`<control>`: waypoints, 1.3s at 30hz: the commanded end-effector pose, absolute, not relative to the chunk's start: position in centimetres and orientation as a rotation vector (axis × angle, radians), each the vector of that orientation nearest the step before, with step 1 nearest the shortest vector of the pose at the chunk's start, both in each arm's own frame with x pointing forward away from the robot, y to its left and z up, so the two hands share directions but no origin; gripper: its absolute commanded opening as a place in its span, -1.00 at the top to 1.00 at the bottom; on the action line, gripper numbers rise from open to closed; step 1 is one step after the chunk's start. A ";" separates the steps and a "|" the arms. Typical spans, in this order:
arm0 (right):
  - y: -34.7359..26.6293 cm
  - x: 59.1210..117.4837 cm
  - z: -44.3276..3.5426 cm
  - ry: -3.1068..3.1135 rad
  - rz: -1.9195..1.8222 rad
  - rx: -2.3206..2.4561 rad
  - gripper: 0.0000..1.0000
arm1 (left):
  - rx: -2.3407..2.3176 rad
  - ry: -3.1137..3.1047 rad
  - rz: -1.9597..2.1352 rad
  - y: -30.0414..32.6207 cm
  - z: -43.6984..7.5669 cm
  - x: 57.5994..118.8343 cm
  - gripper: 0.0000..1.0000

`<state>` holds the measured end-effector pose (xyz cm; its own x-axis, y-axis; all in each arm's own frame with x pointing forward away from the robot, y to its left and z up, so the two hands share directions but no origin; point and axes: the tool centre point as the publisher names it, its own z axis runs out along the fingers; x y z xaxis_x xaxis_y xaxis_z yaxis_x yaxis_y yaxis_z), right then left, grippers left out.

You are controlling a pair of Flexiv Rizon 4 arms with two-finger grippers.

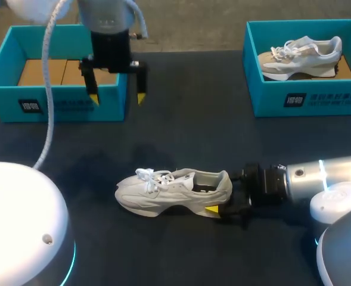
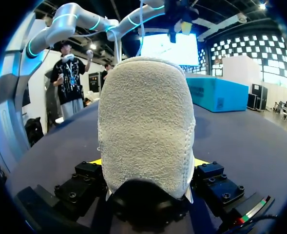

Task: Take the shoe out of the shoebox, open the shoe tongue, remove and reinsert the insole, then place the shoe into the shoebox

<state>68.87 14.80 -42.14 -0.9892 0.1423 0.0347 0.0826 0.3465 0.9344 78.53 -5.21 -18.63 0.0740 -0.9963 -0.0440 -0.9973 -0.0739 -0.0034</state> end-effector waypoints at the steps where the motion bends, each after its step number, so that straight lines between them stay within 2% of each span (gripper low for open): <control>1: 15.0 68.8 -42.0 2.542 1.745 0.213 1.00 | -2.250 2.090 -0.039 -5.3 -19.3 75.1 -1.00; 14: 15.0 68.8 -42.0 2.542 1.745 0.213 1.00 | -2.240 2.174 0.083 -10.2 -22.9 69.7 -1.00; 31: 15.0 68.8 -42.0 2.542 1.745 0.213 1.00 | -2.233 2.161 0.145 -11.3 -23.4 69.5 -1.00; 39: 15.0 68.8 -42.0 2.542 1.745 0.213 1.00 | -2.208 2.226 0.238 -14.4 -25.3 68.0 -1.00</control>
<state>68.87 14.80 -42.14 -0.9892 0.1422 0.0345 0.0824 0.3466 0.9344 67.58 -12.71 -24.15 -0.0076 -0.9968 -0.0797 -0.9958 0.0003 0.0919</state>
